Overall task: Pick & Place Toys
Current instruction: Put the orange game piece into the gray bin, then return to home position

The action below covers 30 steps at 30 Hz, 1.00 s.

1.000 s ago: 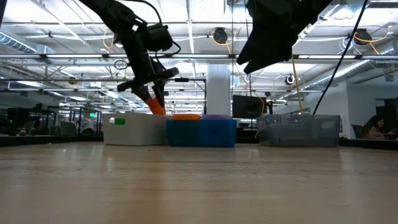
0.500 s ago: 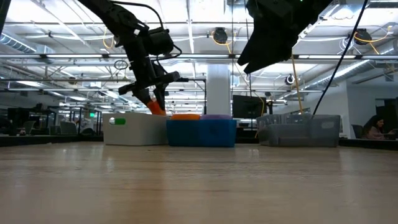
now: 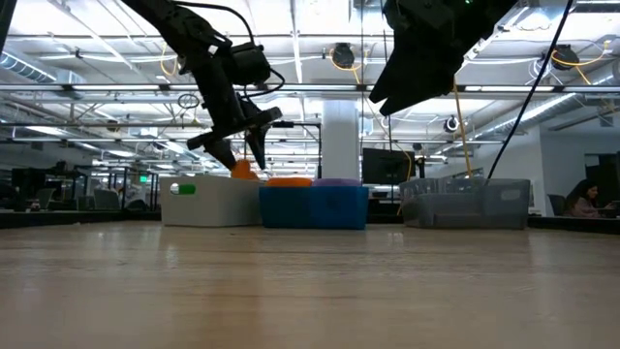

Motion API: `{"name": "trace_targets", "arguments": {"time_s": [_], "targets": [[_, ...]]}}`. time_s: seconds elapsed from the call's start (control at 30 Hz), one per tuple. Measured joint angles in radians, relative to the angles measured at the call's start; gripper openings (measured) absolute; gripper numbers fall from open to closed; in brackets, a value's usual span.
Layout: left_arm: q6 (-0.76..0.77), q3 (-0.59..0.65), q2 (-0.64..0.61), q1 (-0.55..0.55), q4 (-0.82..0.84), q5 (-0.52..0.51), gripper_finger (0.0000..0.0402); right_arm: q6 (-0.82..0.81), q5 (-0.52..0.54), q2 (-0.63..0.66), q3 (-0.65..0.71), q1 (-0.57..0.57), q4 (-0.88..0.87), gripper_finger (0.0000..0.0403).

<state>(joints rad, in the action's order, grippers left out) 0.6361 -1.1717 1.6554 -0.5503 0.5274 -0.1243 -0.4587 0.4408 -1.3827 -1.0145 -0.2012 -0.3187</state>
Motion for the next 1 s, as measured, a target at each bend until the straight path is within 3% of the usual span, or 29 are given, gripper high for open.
{"name": "trace_targets", "arguments": {"time_s": [0.23, 0.4, 0.7, 0.83, 1.0], "targets": [[0.004, 0.000, -0.011, 0.000, 0.003, 0.144, 0.0270, 0.000, 0.000, 0.000, 0.000, 0.000, 0.000, 0.0263], [0.008, 0.000, -0.084, 0.000, 0.010, 0.198, 0.0271, 0.000, 0.001, 0.000, 0.000, 0.000, 0.002, 0.0263], [-0.036, 0.000, -0.358, 0.000, 0.015, 0.177, 0.0271, -0.011, 0.000, 0.029, 0.000, 0.020, 0.019, 0.0263], [-0.093, 0.000, -0.489, 0.000, -0.006, 0.241, 0.0271, 0.006, -0.004, 0.099, 0.000, 0.037, 0.063, 0.0263], [-0.176, 0.000, -0.665, 0.012, -0.060, 0.319, 0.0271, 0.011, -0.159, 0.218, 0.000, 0.096, 0.102, 0.0247]]}}
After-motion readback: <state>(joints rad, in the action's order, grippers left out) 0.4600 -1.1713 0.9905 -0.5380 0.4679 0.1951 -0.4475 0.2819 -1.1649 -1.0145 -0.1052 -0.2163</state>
